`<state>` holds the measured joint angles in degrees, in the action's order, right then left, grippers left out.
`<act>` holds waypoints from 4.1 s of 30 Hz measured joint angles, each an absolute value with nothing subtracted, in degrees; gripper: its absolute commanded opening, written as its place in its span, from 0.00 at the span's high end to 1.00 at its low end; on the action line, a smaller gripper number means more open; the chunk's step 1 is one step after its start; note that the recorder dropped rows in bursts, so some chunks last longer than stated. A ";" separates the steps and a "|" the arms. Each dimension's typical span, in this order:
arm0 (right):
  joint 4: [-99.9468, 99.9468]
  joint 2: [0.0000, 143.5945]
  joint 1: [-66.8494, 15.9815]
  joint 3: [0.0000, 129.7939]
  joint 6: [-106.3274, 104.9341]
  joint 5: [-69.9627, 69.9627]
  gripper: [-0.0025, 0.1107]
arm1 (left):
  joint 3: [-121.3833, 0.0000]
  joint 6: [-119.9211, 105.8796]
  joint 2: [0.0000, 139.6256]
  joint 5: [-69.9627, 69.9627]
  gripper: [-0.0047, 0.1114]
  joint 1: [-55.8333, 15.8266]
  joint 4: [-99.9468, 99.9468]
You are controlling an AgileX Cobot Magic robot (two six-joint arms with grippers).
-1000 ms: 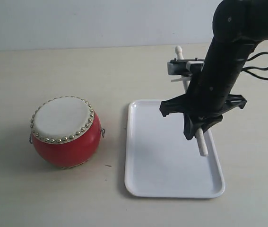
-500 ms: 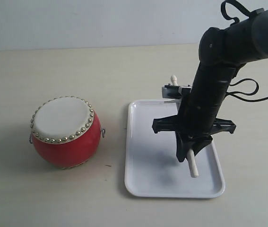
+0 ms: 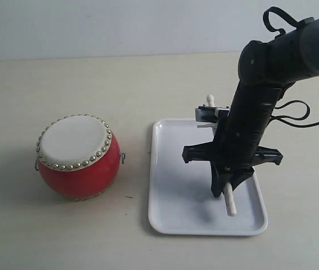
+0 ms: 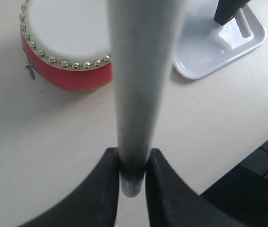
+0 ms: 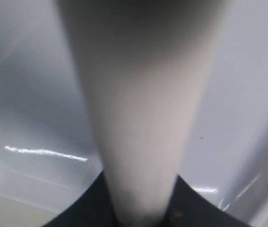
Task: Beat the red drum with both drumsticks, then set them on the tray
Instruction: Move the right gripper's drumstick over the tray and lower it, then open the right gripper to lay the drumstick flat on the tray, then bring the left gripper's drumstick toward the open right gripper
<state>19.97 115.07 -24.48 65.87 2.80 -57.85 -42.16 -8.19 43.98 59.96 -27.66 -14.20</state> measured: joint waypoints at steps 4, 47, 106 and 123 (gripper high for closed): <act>17.79 115.07 -24.48 65.87 5.76 -57.64 0.98 | -42.16 -8.31 43.98 59.96 0.96 -27.66 -14.17; 13.64 115.07 -24.48 63.58 10.05 -61.00 0.64 | -42.16 -9.00 43.98 59.96 0.96 -27.66 -14.03; 91.96 76.54 -24.34 38.58 -99.44 -64.52 0.55 | -35.67 -64.72 64.02 50.36 0.96 -27.66 -68.63; 93.89 80.68 -24.34 38.47 -105.77 -69.09 0.55 | -35.67 -82.96 70.79 56.79 0.96 -27.66 -77.78</act>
<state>93.89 80.68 -24.34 38.47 -105.77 -69.09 -35.67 -82.96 70.79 56.79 -27.66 -77.78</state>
